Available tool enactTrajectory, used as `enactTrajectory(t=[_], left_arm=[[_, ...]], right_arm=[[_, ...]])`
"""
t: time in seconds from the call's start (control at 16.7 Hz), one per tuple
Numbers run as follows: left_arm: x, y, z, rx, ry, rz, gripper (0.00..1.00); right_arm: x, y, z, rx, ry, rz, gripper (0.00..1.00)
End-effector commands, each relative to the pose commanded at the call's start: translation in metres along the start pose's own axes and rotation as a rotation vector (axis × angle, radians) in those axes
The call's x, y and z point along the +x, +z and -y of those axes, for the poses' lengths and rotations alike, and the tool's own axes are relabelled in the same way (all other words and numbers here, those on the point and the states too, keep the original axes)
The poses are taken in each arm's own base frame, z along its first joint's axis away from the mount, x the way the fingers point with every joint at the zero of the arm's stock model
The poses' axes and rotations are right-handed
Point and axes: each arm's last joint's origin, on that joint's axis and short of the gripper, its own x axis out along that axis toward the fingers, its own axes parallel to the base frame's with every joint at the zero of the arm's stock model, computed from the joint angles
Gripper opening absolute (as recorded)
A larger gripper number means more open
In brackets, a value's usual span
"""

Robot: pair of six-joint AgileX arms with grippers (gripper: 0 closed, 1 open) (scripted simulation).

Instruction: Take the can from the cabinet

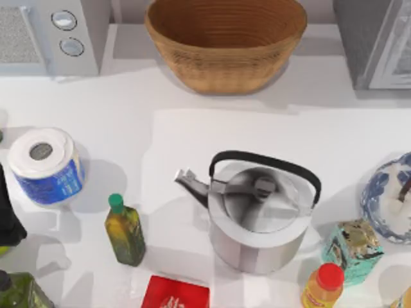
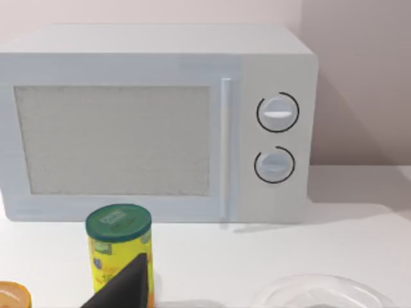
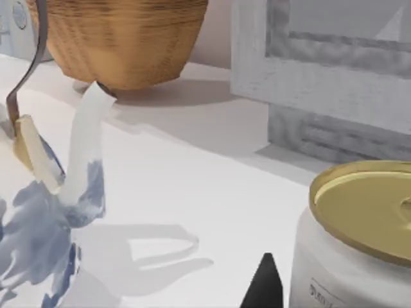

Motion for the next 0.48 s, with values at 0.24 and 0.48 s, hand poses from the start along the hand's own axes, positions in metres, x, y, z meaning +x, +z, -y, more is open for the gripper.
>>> enactTrajectory(t=[0.24,0.48], left_arm=[[0.0,0.0,0.0,0.0,0.0,0.0,1.0],[0.0,0.0,0.0,0.0,0.0,0.0,1.0]], right_arm=[[0.0,0.0,0.0,0.0,0.0,0.0,0.6],[0.0,0.0,0.0,0.0,0.0,0.0,0.9]])
